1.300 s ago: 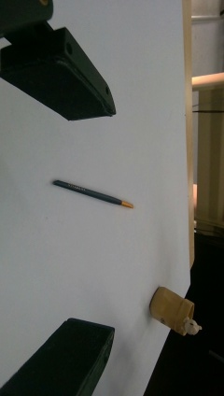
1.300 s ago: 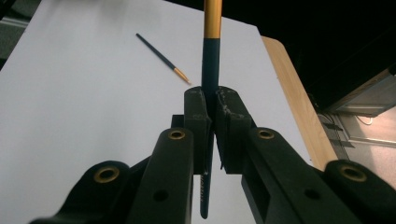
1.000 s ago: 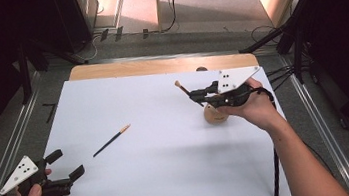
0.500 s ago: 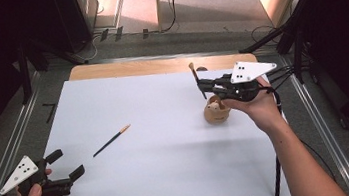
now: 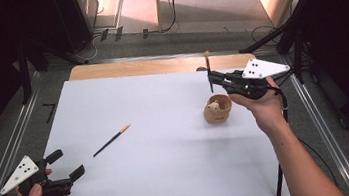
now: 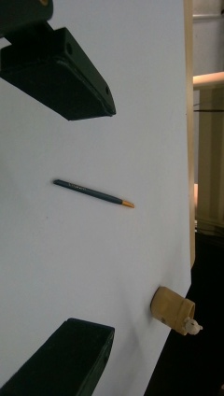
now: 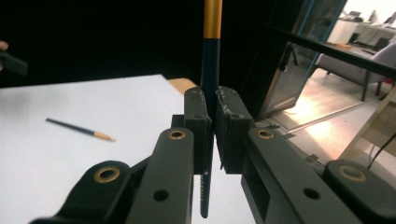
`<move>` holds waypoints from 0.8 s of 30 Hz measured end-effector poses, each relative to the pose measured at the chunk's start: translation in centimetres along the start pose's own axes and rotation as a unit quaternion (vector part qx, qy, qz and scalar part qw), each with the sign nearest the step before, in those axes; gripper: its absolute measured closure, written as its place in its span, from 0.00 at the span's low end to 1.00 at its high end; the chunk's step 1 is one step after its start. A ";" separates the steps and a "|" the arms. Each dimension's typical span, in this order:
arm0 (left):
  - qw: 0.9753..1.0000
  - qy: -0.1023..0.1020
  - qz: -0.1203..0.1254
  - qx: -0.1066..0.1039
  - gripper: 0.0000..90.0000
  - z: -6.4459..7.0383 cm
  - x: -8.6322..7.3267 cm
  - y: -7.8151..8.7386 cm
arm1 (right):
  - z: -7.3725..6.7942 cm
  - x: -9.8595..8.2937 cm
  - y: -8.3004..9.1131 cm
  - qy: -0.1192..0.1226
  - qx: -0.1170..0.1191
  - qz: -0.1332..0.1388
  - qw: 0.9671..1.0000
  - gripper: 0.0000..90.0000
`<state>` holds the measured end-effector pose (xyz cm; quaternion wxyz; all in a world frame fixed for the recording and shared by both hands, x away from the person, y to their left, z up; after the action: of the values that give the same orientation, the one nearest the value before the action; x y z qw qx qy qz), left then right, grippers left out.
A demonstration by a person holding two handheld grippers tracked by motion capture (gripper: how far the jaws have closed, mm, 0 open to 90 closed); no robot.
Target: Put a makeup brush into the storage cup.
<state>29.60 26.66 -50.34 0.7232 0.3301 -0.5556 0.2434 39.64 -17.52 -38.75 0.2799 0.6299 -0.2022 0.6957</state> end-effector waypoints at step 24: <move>1.000 0.001 0.001 0.001 0.00 0.0 0.0 0.0 | 2.9 -2.0 2.3 -0.051 -0.095 0.026 0.994 0.94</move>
<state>29.58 26.63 -50.31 0.7229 0.3302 -0.5553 0.2450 40.53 -21.36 -40.16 0.3091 0.6299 -0.2978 0.6473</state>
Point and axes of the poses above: each handheld gripper's, and its own axes: y roughly backward along the jaws, x roughly out of its top, z roughly to its right, the point moved 10 cm from there along -y, roughly forward along the jaws, and after that the axes turned 8 degrees about z, right-handed, at the moved point
